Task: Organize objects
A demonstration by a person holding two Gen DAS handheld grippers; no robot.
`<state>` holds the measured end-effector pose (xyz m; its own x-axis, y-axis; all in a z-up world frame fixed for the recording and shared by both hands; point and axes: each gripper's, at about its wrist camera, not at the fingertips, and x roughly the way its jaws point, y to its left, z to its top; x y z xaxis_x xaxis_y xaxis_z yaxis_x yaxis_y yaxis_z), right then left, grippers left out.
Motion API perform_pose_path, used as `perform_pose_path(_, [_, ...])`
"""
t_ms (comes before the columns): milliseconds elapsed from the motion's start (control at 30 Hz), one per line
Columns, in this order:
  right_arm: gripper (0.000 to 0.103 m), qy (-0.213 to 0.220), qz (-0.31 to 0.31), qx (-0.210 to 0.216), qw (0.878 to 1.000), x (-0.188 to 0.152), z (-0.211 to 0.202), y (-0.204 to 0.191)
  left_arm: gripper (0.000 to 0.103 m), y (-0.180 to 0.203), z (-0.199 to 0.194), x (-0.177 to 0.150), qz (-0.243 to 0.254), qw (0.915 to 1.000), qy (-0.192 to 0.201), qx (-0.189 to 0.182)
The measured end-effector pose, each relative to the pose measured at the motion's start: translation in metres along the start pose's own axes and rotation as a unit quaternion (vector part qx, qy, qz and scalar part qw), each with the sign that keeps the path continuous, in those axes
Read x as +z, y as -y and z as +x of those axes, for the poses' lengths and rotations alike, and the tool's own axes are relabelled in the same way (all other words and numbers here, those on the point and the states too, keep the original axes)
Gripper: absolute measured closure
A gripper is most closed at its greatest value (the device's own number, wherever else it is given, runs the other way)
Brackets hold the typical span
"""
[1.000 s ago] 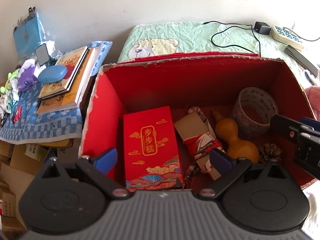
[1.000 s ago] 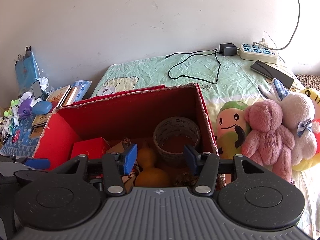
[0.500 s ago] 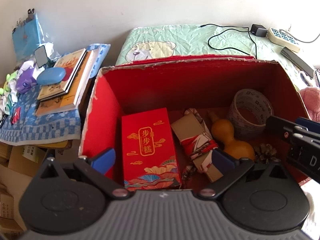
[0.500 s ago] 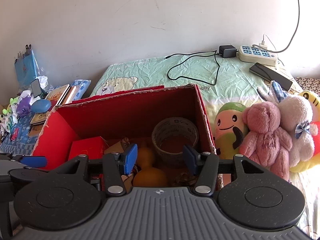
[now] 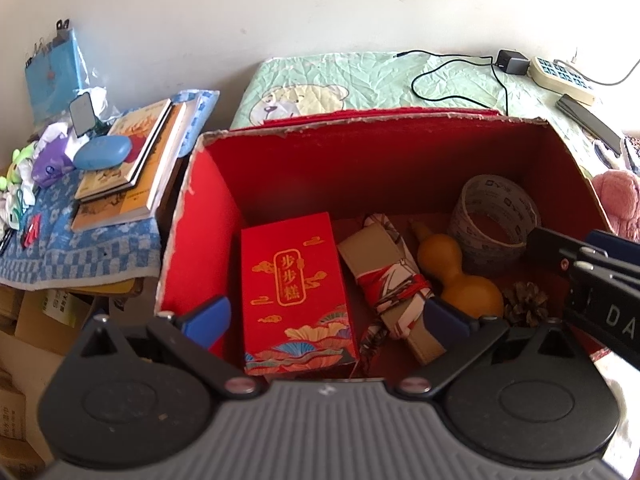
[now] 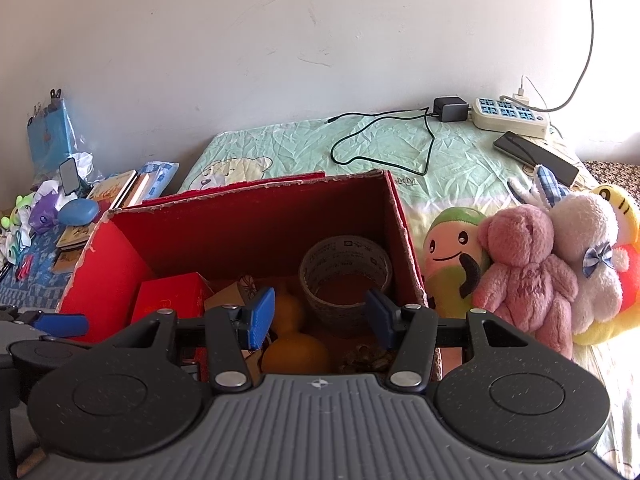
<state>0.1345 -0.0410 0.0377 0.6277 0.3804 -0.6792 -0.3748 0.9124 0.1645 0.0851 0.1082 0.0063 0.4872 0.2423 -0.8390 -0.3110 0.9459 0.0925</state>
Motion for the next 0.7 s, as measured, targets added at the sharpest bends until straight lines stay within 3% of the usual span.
perform_pose_path(700, [0.048,0.0,0.014,0.0,1.0,-0.0101,-0.0055,-0.0022,0.0,-0.0015,-0.0023,-0.0039,0.01,0.9999,-0.001,0.003])
